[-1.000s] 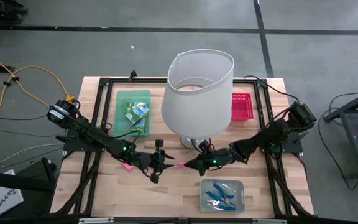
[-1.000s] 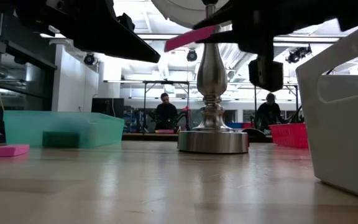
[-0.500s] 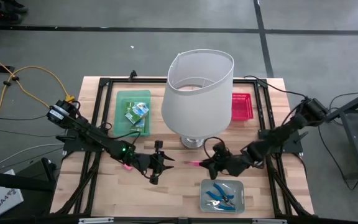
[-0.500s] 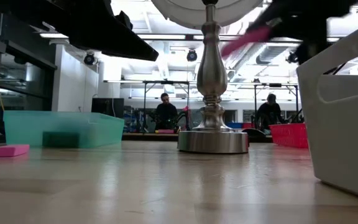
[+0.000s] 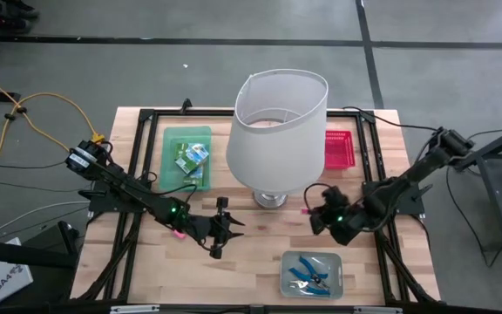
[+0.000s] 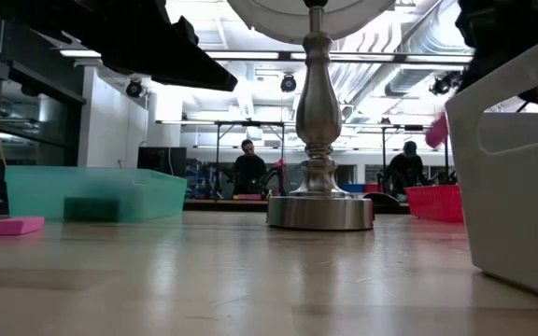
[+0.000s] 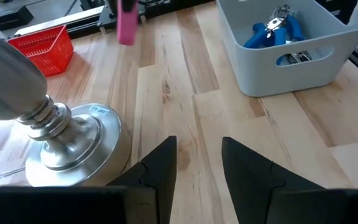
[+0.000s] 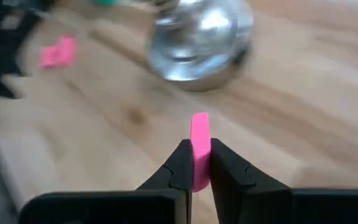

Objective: Pick & Place School Supplies
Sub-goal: Put the pink eraser into the red bin

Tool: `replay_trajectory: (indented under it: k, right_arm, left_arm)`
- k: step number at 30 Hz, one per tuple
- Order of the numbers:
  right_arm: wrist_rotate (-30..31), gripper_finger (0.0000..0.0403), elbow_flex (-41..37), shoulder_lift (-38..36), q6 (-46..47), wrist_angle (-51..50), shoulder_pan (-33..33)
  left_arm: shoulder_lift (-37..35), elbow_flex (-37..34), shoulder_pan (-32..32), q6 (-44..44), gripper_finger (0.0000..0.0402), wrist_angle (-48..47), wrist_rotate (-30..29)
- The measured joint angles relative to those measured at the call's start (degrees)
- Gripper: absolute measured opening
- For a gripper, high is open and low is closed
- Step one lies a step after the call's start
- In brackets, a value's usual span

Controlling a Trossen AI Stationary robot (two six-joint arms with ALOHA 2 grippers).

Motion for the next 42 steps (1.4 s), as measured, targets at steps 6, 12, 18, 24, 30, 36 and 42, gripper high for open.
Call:
replay_trajectory:
  k: [6,12,18,24,30,36,42]
  right_arm:
    - [0.0,0.0025,0.0,-6.7,5.9,-18.3,-1.1]
    - [3.1,0.0026,0.0,-13.7,7.4,-29.4,-3.4]
    - [4.4,0.0026,0.0,-19.3,7.4,-41.2,-9.9]
    - [8.0,0.0026,0.0,-20.8,2.9,-42.5,-17.2]
    - [7.5,0.0026,0.0,-19.1,-4.9,-40.9,-25.9]
    - [5.3,0.0026,0.0,-16.5,-16.7,-34.2,-35.6]
    - [0.1,0.0026,0.0,-13.2,-27.7,-31.4,-47.7]
  left_arm:
    - [0.0,0.0,-0.2,0.0,0.0121,0.0,0.0]
    - [0.0,0.0,-0.2,0.0,0.0121,0.0,0.0]
    - [0.0,0.0,-0.2,0.0,0.0121,0.0,0.0]
    - [0.0,0.0,-0.2,0.0,0.0121,0.0,0.0]
    - [0.0,0.0,-0.2,0.0,0.0121,0.0,0.0]
    - [0.0,0.0,-0.4,0.0,0.0121,0.0,0.1]
    - [0.0,0.0,-1.3,0.0,0.0121,0.0,0.1]
